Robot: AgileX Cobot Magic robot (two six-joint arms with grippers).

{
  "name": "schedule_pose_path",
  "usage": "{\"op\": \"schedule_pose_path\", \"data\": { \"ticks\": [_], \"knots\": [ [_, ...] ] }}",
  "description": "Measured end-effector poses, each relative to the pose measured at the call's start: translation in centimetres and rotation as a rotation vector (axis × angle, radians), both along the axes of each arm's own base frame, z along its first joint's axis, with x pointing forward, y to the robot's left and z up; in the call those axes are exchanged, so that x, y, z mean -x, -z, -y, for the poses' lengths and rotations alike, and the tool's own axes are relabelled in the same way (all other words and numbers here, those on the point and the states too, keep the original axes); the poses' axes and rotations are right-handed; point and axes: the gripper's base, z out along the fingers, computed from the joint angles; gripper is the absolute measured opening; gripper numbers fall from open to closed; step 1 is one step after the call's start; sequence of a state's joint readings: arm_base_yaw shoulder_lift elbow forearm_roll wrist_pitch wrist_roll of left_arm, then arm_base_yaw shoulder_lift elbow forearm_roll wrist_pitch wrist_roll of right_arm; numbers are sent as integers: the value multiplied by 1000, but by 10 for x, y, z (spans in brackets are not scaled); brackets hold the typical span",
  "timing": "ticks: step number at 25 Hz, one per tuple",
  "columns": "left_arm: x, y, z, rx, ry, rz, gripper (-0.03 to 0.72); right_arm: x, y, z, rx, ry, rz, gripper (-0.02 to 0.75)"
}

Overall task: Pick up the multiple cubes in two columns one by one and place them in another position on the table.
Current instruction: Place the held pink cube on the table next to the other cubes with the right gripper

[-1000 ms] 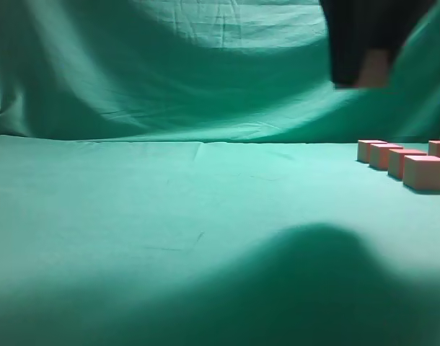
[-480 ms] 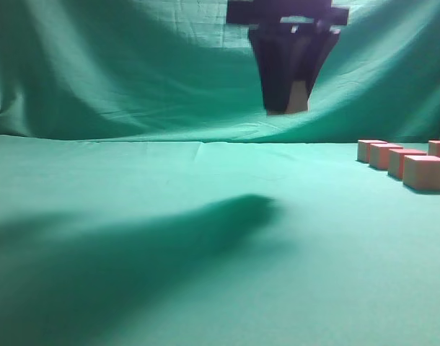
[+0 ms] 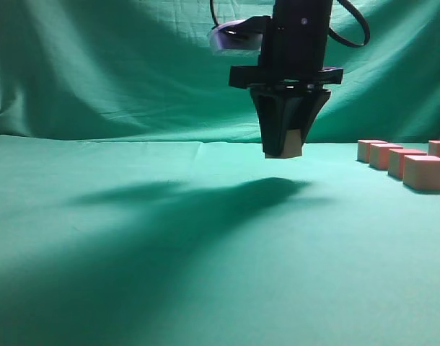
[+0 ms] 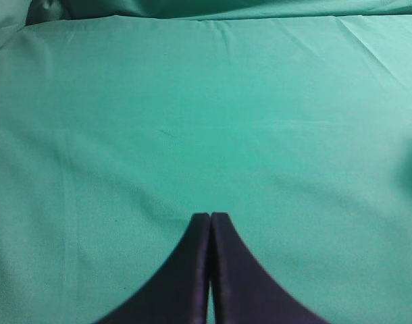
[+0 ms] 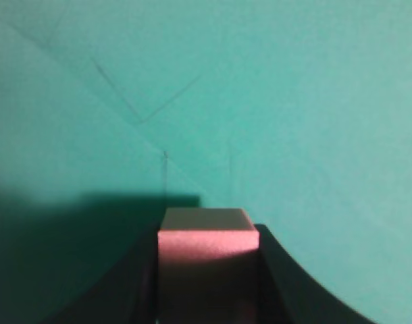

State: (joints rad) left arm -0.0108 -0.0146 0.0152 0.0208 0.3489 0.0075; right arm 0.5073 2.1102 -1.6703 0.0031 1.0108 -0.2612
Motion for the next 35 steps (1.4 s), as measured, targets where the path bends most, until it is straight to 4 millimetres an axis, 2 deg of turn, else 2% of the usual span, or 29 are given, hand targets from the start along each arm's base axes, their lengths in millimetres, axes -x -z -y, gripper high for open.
{"op": "schedule_pose_path", "data": {
  "ticks": [13,35],
  "knots": [
    [0,0,0,0,0,0,0,-6,18,-3,-23,-50,-8,267],
    [0,0,0,0,0,0,0,-8,23,-7,-51,-41,-1,267]
  ]
}}
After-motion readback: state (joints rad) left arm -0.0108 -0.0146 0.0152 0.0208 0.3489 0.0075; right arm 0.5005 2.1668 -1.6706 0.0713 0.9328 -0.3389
